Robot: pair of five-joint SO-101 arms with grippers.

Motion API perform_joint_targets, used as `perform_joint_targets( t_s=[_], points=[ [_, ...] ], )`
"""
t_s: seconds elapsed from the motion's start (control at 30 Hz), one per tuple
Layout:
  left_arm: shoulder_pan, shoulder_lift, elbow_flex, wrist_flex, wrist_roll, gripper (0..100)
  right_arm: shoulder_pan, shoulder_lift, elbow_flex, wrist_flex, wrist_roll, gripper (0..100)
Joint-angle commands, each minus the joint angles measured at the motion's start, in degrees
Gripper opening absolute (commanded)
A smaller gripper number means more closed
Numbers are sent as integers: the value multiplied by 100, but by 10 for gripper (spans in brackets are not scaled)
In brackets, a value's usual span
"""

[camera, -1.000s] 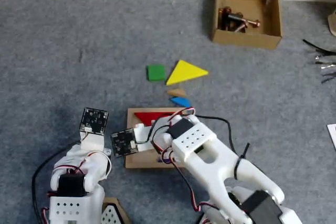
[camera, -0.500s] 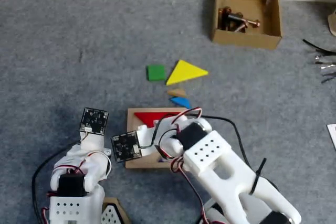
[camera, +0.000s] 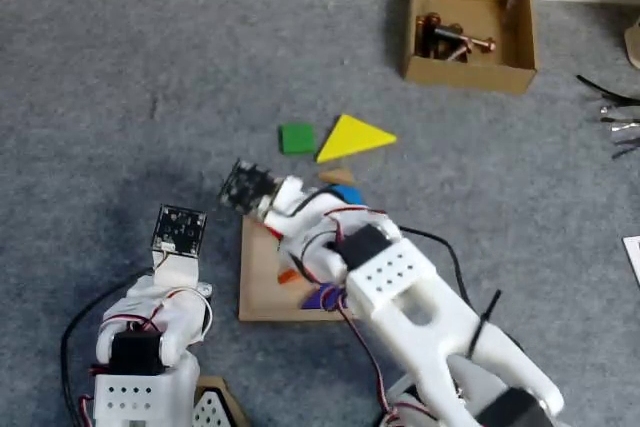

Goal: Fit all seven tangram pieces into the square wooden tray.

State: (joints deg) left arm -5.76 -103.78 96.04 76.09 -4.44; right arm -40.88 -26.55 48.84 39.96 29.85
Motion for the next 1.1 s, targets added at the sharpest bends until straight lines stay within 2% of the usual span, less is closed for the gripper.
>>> perform_joint_targets(
  t_s=[0.0, 1.07],
  points=[
    [75, -40, 110, 26, -18, 5, 251, 321, -347, -251, -404, 4],
    [75, -40, 110, 26, -18, 5, 66, 523, 523, -215, -527, 4]
  ],
)
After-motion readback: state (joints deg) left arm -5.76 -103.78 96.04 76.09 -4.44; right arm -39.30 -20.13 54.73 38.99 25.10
